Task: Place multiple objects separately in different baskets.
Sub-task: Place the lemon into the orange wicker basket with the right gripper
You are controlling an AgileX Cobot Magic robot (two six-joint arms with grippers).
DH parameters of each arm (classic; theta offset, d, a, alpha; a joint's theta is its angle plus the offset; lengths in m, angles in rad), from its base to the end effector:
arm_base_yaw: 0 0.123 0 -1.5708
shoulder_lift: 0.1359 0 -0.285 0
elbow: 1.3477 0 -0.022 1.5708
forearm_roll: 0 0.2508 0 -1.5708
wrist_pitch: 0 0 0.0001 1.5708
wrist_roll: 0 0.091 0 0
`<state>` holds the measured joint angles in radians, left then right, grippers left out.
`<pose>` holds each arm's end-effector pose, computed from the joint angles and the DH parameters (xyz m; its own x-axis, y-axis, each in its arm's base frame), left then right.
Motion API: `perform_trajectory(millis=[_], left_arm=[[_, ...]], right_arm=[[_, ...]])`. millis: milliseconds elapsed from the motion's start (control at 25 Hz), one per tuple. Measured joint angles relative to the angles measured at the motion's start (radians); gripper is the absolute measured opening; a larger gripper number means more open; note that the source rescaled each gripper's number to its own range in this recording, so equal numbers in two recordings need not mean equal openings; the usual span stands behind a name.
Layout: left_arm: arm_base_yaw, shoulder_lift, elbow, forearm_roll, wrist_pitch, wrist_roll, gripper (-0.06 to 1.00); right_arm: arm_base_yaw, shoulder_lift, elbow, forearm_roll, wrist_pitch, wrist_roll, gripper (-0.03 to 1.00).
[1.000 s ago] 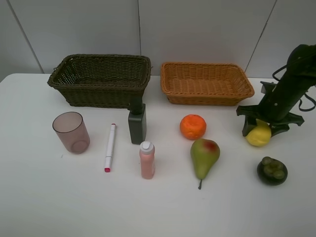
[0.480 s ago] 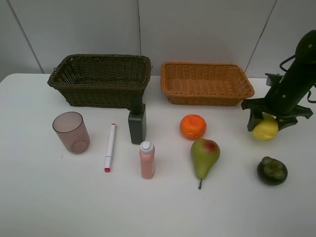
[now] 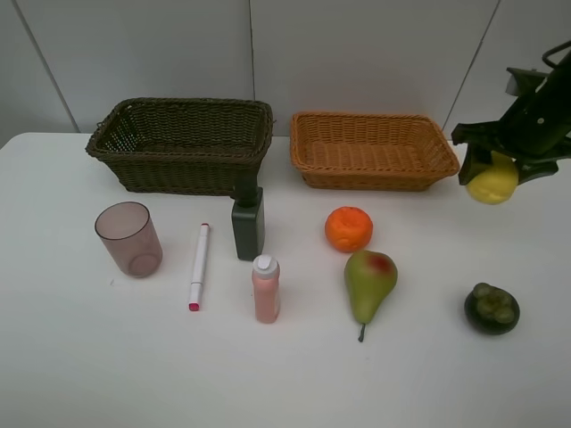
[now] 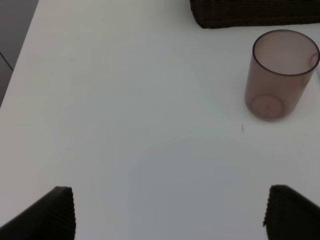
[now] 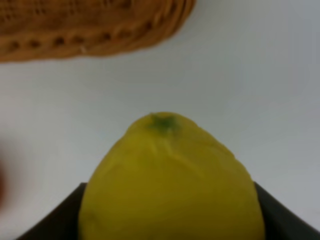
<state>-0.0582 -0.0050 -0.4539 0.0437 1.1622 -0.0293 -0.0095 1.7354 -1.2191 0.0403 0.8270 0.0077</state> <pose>-0.0053 0.0040 0.2567 -0.5769 0.0217 -0.8166 0.0186 0.9997 0.0134 0.3497 -0.0006 0.2244 -0.9501 0.0440 -0.3087 0.0336 0.9987 0.0390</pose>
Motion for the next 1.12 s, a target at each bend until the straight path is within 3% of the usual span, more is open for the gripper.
perform_trajectory(millis=[240,760,1120], left_arm=[[0.0,0.0,0.0,0.0,0.0,0.0,1.0],[0.0,0.0,0.0,0.0,0.0,0.0,1.0],[0.0,0.0,0.0,0.0,0.0,0.0,1.0]], right_arm=[[0.0,0.0,-0.153,0.017,-0.052,-0.05,0.01],[0.0,0.137,-0.292,0.317,-0.283,-0.287,0.01],[0.019,0.315,-0.326,0.345,-0.351,-0.308,0.01]])
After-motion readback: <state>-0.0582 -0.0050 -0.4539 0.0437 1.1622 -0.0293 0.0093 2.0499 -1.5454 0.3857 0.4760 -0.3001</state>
